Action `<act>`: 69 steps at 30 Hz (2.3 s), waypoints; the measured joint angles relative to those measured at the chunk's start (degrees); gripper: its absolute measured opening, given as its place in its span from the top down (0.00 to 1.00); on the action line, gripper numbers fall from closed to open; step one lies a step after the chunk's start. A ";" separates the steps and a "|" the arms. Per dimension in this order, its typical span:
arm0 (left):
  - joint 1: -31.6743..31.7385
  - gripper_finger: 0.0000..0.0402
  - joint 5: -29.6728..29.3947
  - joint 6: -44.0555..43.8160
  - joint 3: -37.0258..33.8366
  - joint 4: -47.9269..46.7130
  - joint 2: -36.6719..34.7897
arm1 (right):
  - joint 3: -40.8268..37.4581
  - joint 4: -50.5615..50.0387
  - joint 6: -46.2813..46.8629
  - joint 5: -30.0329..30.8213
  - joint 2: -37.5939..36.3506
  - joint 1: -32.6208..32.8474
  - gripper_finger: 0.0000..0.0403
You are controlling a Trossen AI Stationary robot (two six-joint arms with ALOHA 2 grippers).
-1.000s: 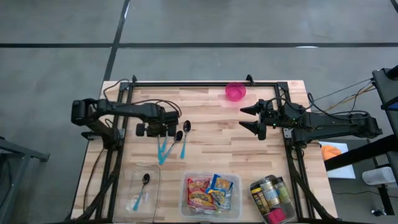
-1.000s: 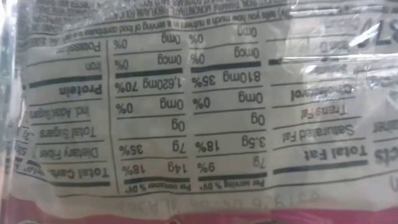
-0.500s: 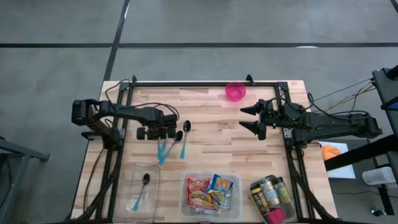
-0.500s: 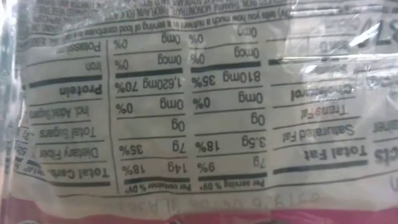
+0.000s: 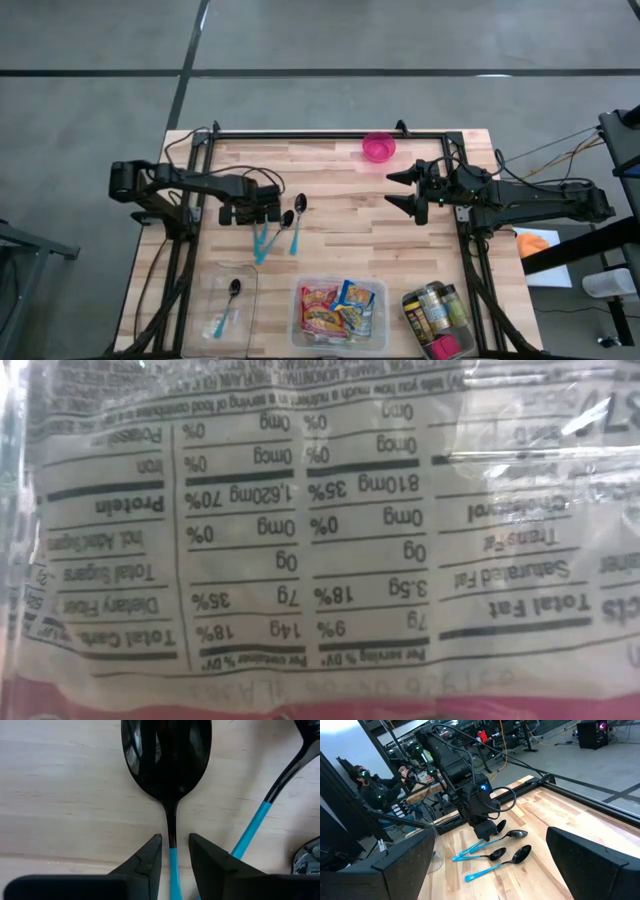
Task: Pick & Place Food Item
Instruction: Put the blue spoon into the transparent bin
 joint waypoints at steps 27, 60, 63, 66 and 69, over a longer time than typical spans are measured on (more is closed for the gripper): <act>0.04 0.97 1.99 3.46 -0.35 -2.61 -7.95 | 0.00 -0.04 0.00 0.00 0.00 0.01 0.05; -43.05 0.97 1.81 -36.03 10.67 -18.36 -35.17 | 0.00 -0.02 -0.01 0.00 -0.01 0.00 0.05; -50.89 0.97 1.34 -45.21 10.67 -17.64 -33.45 | -0.01 -0.02 -0.01 0.00 -0.01 0.00 0.05; -57.28 0.97 0.10 -52.05 10.67 -16.80 -31.05 | 0.00 -0.02 -0.02 0.00 -0.02 0.00 0.05; -61.81 0.97 -0.19 -56.11 10.64 -14.24 -28.30 | -0.01 -0.02 0.00 0.00 -0.02 0.00 0.05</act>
